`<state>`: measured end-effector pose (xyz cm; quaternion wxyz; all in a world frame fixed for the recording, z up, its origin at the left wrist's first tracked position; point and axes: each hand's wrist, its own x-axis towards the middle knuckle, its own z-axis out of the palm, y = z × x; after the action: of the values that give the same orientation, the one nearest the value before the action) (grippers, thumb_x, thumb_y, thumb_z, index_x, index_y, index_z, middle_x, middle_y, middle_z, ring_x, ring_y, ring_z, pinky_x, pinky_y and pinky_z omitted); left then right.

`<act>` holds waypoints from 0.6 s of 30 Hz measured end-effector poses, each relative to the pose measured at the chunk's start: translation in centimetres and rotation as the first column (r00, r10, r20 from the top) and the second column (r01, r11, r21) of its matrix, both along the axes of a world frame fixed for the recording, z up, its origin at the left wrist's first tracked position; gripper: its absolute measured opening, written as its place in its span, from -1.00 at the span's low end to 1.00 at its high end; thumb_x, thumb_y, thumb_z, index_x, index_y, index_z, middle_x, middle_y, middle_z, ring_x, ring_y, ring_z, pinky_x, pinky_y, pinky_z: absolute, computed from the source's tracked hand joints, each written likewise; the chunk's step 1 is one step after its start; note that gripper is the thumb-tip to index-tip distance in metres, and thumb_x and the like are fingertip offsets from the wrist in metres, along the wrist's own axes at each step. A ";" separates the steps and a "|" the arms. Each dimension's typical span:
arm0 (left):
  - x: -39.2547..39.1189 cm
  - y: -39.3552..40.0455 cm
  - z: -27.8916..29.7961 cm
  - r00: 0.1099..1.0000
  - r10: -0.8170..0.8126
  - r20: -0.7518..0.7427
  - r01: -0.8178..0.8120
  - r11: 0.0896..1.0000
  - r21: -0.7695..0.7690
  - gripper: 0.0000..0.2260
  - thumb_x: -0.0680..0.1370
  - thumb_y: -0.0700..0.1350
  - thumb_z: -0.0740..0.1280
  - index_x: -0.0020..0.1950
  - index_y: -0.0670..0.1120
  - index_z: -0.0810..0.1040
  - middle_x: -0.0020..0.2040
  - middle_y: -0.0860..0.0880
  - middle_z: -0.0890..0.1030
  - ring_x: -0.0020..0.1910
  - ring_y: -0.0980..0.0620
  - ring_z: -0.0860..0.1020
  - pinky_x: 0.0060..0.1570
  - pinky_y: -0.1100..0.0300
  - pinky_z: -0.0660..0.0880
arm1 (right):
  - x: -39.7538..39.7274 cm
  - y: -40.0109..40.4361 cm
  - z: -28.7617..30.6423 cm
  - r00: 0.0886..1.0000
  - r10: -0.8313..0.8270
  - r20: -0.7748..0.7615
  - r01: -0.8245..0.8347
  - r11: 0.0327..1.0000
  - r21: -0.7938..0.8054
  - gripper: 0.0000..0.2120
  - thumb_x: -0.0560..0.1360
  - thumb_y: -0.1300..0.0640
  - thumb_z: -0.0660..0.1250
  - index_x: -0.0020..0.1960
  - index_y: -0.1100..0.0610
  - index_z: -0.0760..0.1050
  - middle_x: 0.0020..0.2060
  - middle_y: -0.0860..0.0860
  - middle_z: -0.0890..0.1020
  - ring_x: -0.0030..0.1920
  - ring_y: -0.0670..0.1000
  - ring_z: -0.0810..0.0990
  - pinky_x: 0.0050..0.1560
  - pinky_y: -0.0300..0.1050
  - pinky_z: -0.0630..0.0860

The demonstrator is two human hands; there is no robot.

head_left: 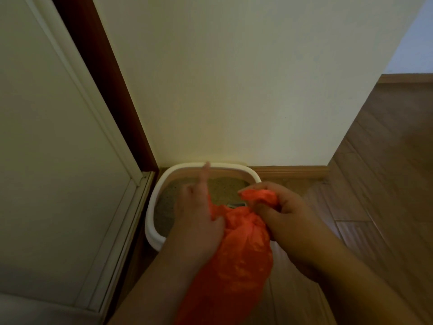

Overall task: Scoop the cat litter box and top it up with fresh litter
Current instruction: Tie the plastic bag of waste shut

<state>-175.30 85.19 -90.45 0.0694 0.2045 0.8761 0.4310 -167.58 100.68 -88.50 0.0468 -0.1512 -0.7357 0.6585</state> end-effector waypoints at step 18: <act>2.0 1.0 0.9 0.951 -0.091 0.295 0.040 0.984 0.172 -0.83 0.57 0.05 0.36 0.11 0.29 0.49 -0.05 0.12 0.68 -0.16 0.19 0.66 -0.07 0.03 0.66 | 0.4 -0.1 0.6 0.950 0.093 -0.298 0.025 0.928 0.371 -0.34 0.51 -0.13 0.38 0.48 -0.44 0.13 0.44 -0.24 0.29 0.39 -0.28 0.34 0.25 -0.32 0.45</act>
<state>-173.34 86.17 -89.57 0.1997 0.1703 0.8095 0.5253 -167.16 100.63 -87.89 0.1780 -0.0213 -0.8326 0.5241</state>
